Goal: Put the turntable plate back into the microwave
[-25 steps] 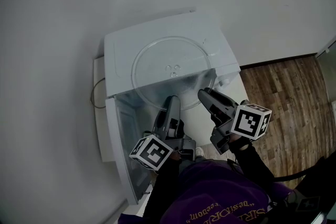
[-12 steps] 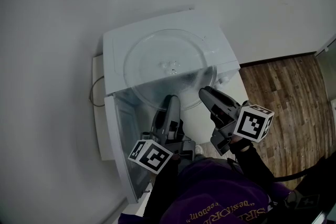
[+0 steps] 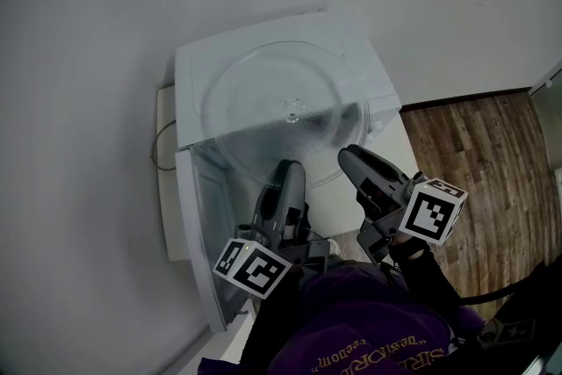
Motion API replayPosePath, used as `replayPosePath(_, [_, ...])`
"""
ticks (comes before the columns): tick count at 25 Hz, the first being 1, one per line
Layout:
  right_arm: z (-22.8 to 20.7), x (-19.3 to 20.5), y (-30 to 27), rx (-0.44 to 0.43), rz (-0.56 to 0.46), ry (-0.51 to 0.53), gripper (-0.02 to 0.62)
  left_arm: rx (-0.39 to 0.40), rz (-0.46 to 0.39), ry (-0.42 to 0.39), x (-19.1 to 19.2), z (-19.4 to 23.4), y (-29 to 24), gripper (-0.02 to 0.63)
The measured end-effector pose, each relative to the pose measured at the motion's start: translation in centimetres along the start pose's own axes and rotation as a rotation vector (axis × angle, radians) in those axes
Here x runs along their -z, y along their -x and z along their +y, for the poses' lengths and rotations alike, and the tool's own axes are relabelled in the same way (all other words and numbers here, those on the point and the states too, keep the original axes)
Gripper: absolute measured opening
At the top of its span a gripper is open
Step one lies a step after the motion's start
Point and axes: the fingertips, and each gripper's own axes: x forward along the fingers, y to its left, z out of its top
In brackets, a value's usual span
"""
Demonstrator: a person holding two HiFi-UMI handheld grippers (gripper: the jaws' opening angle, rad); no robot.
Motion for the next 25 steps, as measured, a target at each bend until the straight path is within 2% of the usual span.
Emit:
replayPosePath(17, [1.8, 0.9, 4.3, -0.045, 0.019, 0.019, 0.13, -0.012, -0.049, 0.001, 2.2, -3.3, 3.3, 0.112])
replayPosePath(25, [2.8, 2.2, 6.0, -0.09, 0.056, 0.041, 0.13, -0.023, -0.112, -0.003, 3.2, -4.5, 5.9, 0.115])
